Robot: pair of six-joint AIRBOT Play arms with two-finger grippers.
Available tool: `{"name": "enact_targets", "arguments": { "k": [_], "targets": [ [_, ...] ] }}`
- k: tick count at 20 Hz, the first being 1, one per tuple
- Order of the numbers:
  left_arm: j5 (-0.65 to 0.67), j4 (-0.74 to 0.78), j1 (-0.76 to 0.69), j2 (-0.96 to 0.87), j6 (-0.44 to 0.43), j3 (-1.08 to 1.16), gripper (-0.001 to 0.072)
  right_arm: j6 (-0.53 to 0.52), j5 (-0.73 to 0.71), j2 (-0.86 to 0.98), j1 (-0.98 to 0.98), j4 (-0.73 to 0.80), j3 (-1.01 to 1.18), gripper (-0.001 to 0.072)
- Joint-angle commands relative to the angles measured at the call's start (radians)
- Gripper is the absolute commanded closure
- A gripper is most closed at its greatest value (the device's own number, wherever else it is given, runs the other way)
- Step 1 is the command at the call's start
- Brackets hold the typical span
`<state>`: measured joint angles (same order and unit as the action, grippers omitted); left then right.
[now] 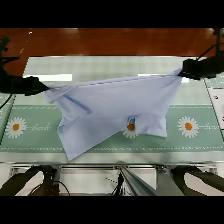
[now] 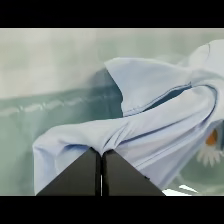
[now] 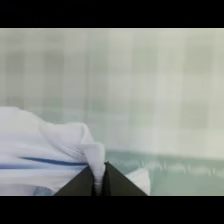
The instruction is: Fold the shirts.
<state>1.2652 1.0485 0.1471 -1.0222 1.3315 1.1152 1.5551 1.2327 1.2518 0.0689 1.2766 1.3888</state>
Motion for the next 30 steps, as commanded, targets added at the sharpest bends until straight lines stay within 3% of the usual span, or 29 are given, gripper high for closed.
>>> {"name": "enact_targets", "arguments": {
  "k": [1,6,9,12,13,14,15,17,20,22,23,24,28,29,30],
  "targets": [
    [-0.243,-0.010,-0.055,-0.183,-0.015,-0.011,0.0682,0.058,-0.246,0.156,-0.043,0.010,-0.005,0.0683],
    [-0.447,-0.010,-0.125,-0.361,-0.014,-0.011,0.0682,0.064,-0.296,0.322,-0.043,0.017,-0.005,0.0683],
    [-0.377,-0.009,-0.130,-0.436,-0.014,-0.011,0.0682,0.064,-0.258,0.391,-0.044,0.016,-0.005,0.0682],
    [-0.217,0.013,-0.069,-0.437,-0.015,0.035,0.0655,0.042,-0.252,0.363,-0.037,0.014,-0.005,0.0680],
    [-0.138,0.019,-0.032,-0.433,-0.014,0.080,0.0531,0.011,-0.248,0.333,-0.028,0.016,-0.004,0.0594],
    [-0.041,0.017,0.016,-0.429,-0.003,0.140,0.0295,-0.027,-0.232,0.301,-0.016,0.017,0.000,0.0396],
    [0.052,0.018,0.060,-0.422,0.026,0.198,0.0136,-0.077,-0.201,0.261,0.002,0.019,0.010,0.0278],
    [0.224,0.018,0.149,-0.383,0.060,0.284,0.0120,-0.122,-0.119,0.178,0.042,0.072,0.037,0.0266],
    [0.351,0.018,0.242,-0.229,0.066,0.221,0.0120,-0.110,-0.030,0.049,0.114,0.237,0.047,0.0266],
    [0.354,0.018,0.276,-0.085,0.040,0.039,0.0120,-0.089,-0.019,-0.003,0.183,0.242,0.047,0.0265],
    [0.331,0.018,0.286,-0.010,0.040,-0.091,0.0119,-0.097,-0.016,-0.016,0.217,0.220,0.045,0.0231],
    [0.311,0.014,0.292,0.065,0.042,-0.245,0.0119,-0.105,-0.013,-0.021,0.248,0.178,0.039,0.0100],
    [0.260,0.003,0.293,0.269,-0.001,-0.716,0.0093,-0.121,0.049,-0.022,0.297,0.089,-0.039,0.0095],
    [0.245,0.006,0.288,0.293,0.047,-0.717,0.0092,-0.123,0.066,-0.022,0.296,0.084,-0.072,0.0097],
    [0.242,-0.030,0.289,0.314,-0.003,-0.716,0.0093,-0.129,0.077,-0.024,0.296,0.082,-0.106,0.0099]
  ]
}}
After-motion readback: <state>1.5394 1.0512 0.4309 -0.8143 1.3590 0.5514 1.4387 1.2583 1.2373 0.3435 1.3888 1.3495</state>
